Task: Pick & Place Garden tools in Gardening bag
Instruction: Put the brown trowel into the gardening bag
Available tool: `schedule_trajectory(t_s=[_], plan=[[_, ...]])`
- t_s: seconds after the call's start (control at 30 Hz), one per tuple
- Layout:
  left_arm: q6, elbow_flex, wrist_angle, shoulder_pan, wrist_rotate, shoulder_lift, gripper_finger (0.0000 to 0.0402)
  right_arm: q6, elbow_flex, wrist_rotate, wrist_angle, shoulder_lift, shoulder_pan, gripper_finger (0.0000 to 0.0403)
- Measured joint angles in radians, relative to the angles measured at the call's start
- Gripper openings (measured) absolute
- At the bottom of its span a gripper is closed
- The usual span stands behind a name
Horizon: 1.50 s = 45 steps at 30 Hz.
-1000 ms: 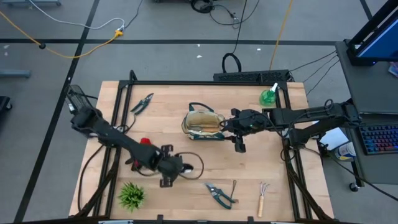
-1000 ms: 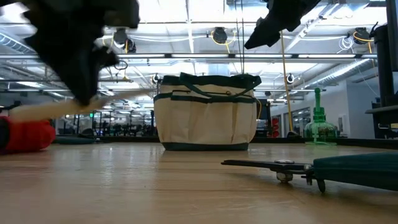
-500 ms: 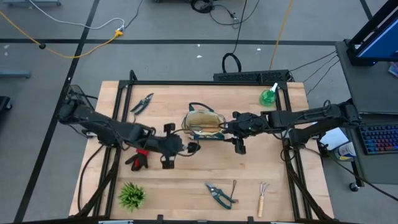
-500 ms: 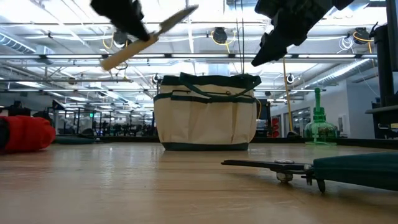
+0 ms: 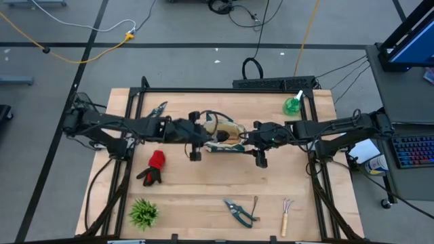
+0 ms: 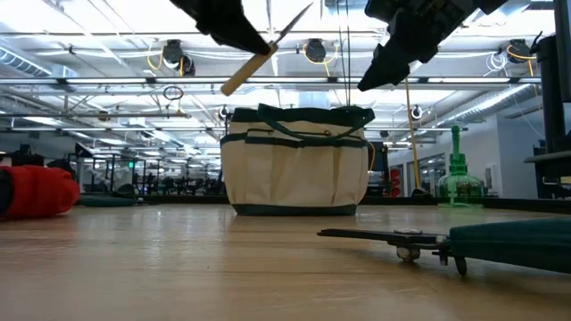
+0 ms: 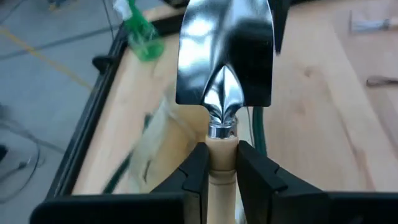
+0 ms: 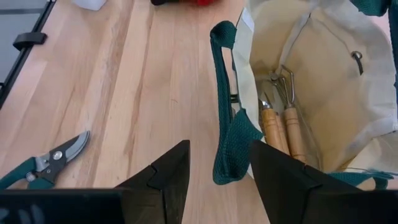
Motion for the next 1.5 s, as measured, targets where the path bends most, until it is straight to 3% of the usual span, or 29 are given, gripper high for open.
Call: schedule_trajectory(t_s=[0.13, 0.53, 0.9, 1.5], plan=[[0.033, 0.0, 0.036, 0.048, 0.082, 0.001, 0.0058, -0.009, 0.0, 0.0, 0.001, 0.0, 0.0, 0.016], [0.06, 0.0, 0.079, 0.12, 0.08, 0.021, 0.0061, -0.02, 0.0, 0.0, 0.0, 0.0, 0.0, 0.016], [0.152, -0.001, 0.198, 0.135, 0.107, 0.158, 0.0059, -0.019, 0.0, 0.0, 0.002, 0.0, 0.0, 0.016], [0.067, -0.001, 0.101, 0.159, 0.098, 0.197, 0.0058, -0.019, 0.0, 0.0, 0.002, -0.001, 0.001, 0.016]])
